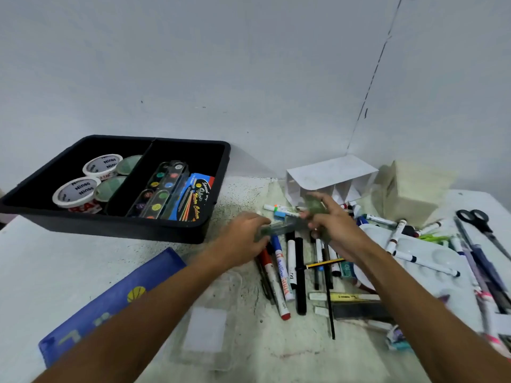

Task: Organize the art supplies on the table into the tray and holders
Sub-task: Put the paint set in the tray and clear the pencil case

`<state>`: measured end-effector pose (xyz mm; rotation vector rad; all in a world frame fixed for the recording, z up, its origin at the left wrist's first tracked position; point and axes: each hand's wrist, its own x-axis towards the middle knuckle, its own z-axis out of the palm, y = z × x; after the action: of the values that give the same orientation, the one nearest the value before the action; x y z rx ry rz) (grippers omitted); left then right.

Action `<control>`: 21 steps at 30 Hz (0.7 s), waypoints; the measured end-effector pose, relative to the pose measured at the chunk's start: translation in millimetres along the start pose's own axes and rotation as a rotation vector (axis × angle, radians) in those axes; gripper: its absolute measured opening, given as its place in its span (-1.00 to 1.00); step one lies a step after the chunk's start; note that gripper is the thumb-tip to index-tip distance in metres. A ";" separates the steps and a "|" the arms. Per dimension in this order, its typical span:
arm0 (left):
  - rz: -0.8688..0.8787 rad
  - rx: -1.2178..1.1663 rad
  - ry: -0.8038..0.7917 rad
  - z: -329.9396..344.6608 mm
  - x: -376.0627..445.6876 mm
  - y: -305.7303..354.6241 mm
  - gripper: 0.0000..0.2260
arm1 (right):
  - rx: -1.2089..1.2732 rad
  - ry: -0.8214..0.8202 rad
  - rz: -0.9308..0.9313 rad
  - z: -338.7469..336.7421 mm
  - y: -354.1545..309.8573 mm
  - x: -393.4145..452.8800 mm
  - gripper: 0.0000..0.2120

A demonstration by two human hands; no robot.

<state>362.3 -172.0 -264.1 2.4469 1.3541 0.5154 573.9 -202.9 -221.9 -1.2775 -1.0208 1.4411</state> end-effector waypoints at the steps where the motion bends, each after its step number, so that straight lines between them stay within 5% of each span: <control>1: -0.001 0.030 -0.019 3.9 9.4 4.7 -0.65 | 0.112 0.002 0.008 -3.4 1.5 -5.4 -0.52; 8: -0.092 0.009 -0.078 16.5 43.9 14.2 -0.77 | 0.405 0.141 0.047 -23.8 19.1 -31.7 -0.75; 15: -0.210 -0.672 -0.085 -9.9 26.2 27.6 -0.93 | 0.522 0.270 0.064 -1.3 24.5 -30.8 -0.91; 17: -0.250 -0.896 -0.134 -15.4 14.2 36.7 -0.92 | 0.624 0.216 0.028 9.3 27.0 -26.0 -0.78; 21: -0.233 -1.005 -0.211 -9.7 0.9 49.6 -0.85 | 0.791 0.159 -0.018 20.1 28.4 -18.7 -0.82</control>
<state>395.5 -195.9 -234.4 1.4589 0.9275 0.6453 551.4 -227.7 -242.9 -0.7717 -0.2827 1.4797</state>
